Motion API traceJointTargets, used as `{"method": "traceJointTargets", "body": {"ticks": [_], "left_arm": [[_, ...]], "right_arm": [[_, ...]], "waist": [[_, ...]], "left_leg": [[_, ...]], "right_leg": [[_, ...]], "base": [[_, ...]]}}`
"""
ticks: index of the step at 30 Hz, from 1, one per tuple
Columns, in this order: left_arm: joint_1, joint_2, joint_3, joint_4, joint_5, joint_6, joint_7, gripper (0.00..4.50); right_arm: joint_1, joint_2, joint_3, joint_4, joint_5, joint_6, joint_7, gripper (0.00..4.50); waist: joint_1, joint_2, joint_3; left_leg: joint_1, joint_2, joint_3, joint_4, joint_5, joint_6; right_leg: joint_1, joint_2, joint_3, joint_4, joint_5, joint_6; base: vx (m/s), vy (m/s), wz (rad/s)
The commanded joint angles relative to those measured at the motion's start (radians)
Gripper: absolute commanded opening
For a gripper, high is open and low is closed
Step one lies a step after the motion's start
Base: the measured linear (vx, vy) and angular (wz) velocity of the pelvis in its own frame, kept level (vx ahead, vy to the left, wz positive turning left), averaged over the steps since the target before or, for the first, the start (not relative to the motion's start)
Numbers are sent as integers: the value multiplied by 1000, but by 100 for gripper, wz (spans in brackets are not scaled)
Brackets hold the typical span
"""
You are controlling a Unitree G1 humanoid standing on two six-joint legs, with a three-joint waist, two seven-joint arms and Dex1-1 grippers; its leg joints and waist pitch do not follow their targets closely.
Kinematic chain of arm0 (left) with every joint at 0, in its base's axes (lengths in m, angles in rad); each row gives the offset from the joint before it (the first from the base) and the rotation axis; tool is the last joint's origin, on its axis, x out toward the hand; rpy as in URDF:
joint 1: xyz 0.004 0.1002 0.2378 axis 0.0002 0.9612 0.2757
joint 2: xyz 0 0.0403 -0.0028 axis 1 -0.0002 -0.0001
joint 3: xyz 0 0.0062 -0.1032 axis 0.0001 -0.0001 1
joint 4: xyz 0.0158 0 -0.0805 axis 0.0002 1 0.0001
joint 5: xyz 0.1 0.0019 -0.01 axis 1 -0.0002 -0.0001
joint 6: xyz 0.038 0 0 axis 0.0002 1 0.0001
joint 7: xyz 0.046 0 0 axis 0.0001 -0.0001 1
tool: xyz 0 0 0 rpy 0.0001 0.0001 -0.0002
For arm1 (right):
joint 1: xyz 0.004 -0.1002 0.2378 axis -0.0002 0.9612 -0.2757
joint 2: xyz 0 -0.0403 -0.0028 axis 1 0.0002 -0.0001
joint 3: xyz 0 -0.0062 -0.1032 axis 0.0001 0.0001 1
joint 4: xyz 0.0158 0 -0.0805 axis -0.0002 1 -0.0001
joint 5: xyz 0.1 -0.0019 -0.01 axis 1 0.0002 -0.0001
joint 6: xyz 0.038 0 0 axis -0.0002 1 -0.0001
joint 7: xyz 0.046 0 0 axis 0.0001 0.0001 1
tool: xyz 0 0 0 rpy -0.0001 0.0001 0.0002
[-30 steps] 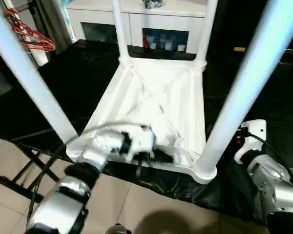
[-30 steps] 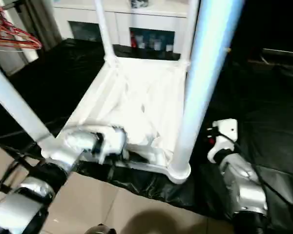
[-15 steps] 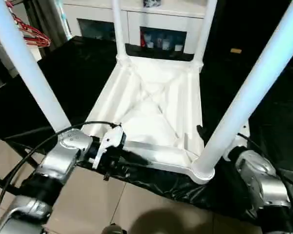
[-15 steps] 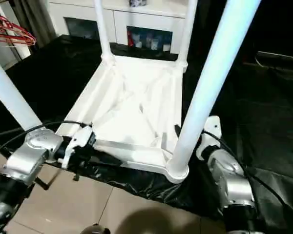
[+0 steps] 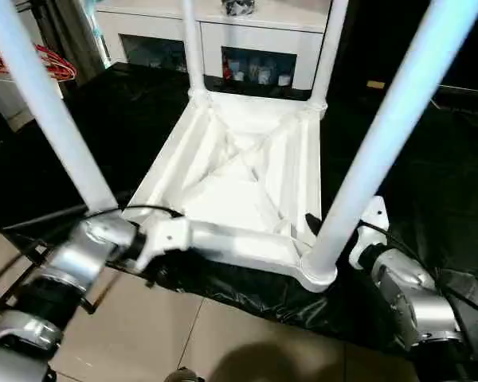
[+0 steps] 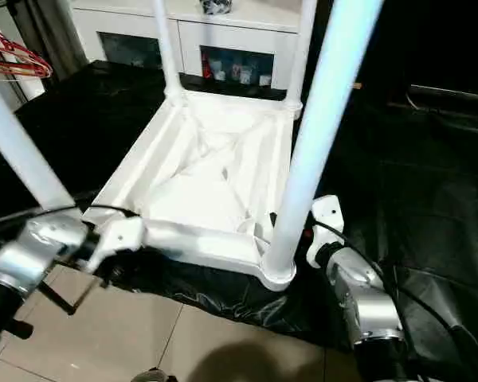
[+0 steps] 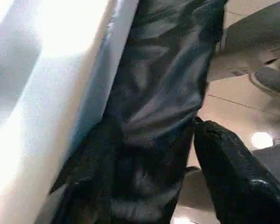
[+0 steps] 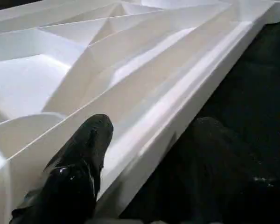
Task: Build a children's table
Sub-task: Rotate leg to tighten
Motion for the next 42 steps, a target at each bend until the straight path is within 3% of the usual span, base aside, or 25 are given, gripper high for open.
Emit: {"method": "traceJointTargets", "body": {"ticks": [1, 3, 7, 9, 13, 17, 19, 23, 24, 25, 26, 28, 29, 31, 32, 33, 34, 35, 36, 37, 38, 39, 40, 41, 42], "left_arm": [[-45, 9, 27, 39, 17, -28, 35, 312], [-54, 11, 26, 59, 25, -44, 42, 341], [-77, -2, 39, 120, 28, -100, 127, 347], [-77, -6, 44, 125, 28, -112, 143, 384], [-48, -17, 101, 103, -11, -135, 188, 421], [31, -48, 214, -46, -130, -68, 257, 446], [113, -101, 295, -169, -148, -2, 447, 446], [177, -166, 345, -242, -129, 62, 613, 450], [237, -244, 397, -308, -165, 52, 704, 450], [313, -340, 459, -391, -197, 32, 826, 450], [346, -377, 479, -429, -206, 35, 873, 450], [375, -403, 490, -461, -196, 40, 916, 450], [397, -422, 492, -478, -169, 13, 955, 450], [446, -455, 470, -523, -143, -6, 1008, 450], [458, -455, 456, -539, -142, 7, 1013, 450], [465, -452, 445, -548, -134, 10, 1015, 450], [478, -451, 431, -565, -108, 3, 1020, 450], [480, -452, 430, -569, -103, -1, 1019, 450], [484, -453, 428, -573, -97, -5, 1018, 450], [499, -449, 425, -593, -58, -6, 1036, 450], [510, -447, 423, -608, -39, -6, 1048, 450], [518, -446, 419, -621, -33, -11, 1050, 450], [548, -452, 421, -665, -28, -7, 1063, 450], [553, -454, 421, -668, -27, -9, 1066, 450], [571, -460, 418, -681, -24, -19, 1080, 450]], "right_arm": [[18, 7, 8, -3, -11, 4, -8, 318], [21, 12, 11, -6, -12, 4, -10, 318], [34, 27, 26, -11, -8, 0, -6, 318], [36, 30, 26, -12, -7, -2, -7, 318], [36, 44, -5, -18, 4, -9, -54, 318], [59, 41, -48, -71, -29, -24, -152, 318], [105, 49, -82, -160, -52, -26, -235, 318], [162, 66, -92, -258, -54, -4, -262, 351], [218, 87, -87, -338, -63, 11, -280, 351], [291, 117, -78, -440, -65, 40, -303, 364], [324, 129, -73, -482, -63, 44, -312, 377], [352, 139, -64, -513, -66, 45, -327, 393], [371, 151, -60, -530, -65, 38, -344, 393], [388, 188, -59, -528, -55, 49, -394, 393], [386, 200, -62, -524, -53, 57, -409, 393], [381, 207, -66, -518, -52, 60, -418, 393], [377, 213, -69, -516, -50, 72, -420, 393], [376, 213, -69, -517, -50, 74, -419, 393], [376, 214, -69, -519, -50, 77, -417, 393], [378, 213, -69, -527, -57, 83, -420, 393], [381, 213, -70, -536, -62, 89, -422, 393], [384, 211, -72, -546, -65, 95, -424, 393], [381, 200, -87, -557, -44, 91, -406, 393], [381, 196, -88, -555, -46, 88, -405, 393], [382, 180, -92, -548, -53, 77, -401, 393]], "waist": [[0, 13, -59], [0, 10, -58], [3, 14, -60], [3, 13, -60], [4, 25, -61], [8, 29, -62], [10, 28, -60], [7, 26, -58], [5, 33, -57], [-3, 27, -56], [-7, 20, -49], [-13, 25, -57], [-18, 24, -54], [-24, 8, -49], [-32, 22, -57], [-32, 22, -57], [-16, -17, -55], [2, -21, -57], [13, -24, -55], [37, -30, -57], [36, -31, -44], [26, -23, -43], [-10, -3, -45], [-25, 19, -47], [-40, -1, -59]], "left_leg": [[14, 11, 0, -79, -337, -26], [13, 10, -1, -81, -352, -28], [11, 11, -4, -80, -355, -32], [10, 11, -5, -81, -355, -31], [12, 13, -6, -82, -367, -41], [8, 15, -6, -80, -346, -42], [8, 15, -2, -77, -349, -38], [1, 7, -2, -77, -335, -10], [1, 5, -3, -77, -338, -13], [-7, 14, -5, -78, -328, -11], [-13, 10, -1, -78, -334, 6], [-12, 7, -5, -79, -333, 10], [-10, 7, -6, -82, -338, 9], [-11, 4, -2, -82, -341, 18], [43, 3, 44, -41, -341, -5], [43, 3, 44, -41, -341, -5], [21, -12, 51, -25, -355, 5], [6, -25, 37, 7, -339, 56], [-1, -32, 27, 34, -326, 80], [-34, -40, -17, 86, -272, 107], [-46, -43, -55, 74, -224, 84], [-32, -39, -58, 28, -194, 64], [20, -18, -47, -48, -199, 39], [49, 39, -30, -70, -304, -35], [56, 65, -53, -90, -360, -58]], "right_leg": [[42, -28, 33, -76, -283, -180], [44, -29, 32, -79, -294, -176], [47, -32, 32, -76, -280, -177], [46, -32, 31, -77, -282, -177], [46, -32, 31, -75, -262, -187], [48, -31, 31, -67, -204, -206], [47, -27, 31, -67, -194, -209], [51, -23, 29, -82, -287, -142], [49, -23, 29, -84, -307, -133], [57, -25, 29, -85, -273, -134], [54, -21, 26, -92, -291, -125], [54, -19, 27, -95, -343, -93], [48, -17, 28, -102, -356, -77], [47, -20, 30, -111, -403, -51], [-11, -3, 79, -143, -498, -22], [-11, -3, 79, -143, -498, -22], [3, -6, 142, -133, -560, -5], [21, -35, 207, -144, -584, 0], [30, -56, 250, -159, -617, -7], [67, -103, 330, -173, -651, -34], [65, -55, 340, -162, -593, -74], [46, 5, 306, -146, -532, -72], [-26, 124, 213, -82, -357, -31], [-78, 136, 140, -25, -256, -9], [-51, 120, 108, 10, -189, -21]], "base": [[0, 0, 0], [0, 0, 0], [0, 0, 0], [0, 0, 0], [0, 0, 0], [0, 0, 0], [0, 0, 0], [0, 0, 0], [0, 0, 0], [0, 0, 0], [0, 0, 0], [0, 0, 0], [0, 0, 0], [0, 0, 0], [0, 0, 0], [0, 0, 0], [-8, 14, -36], [20, 70, -48], [20, 70, -48], [6, 150, -56], [12, 215, -67], [12, 215, -67], [0, 207, -63], [-9, 184, -42], [-9, 184, -42]]}}
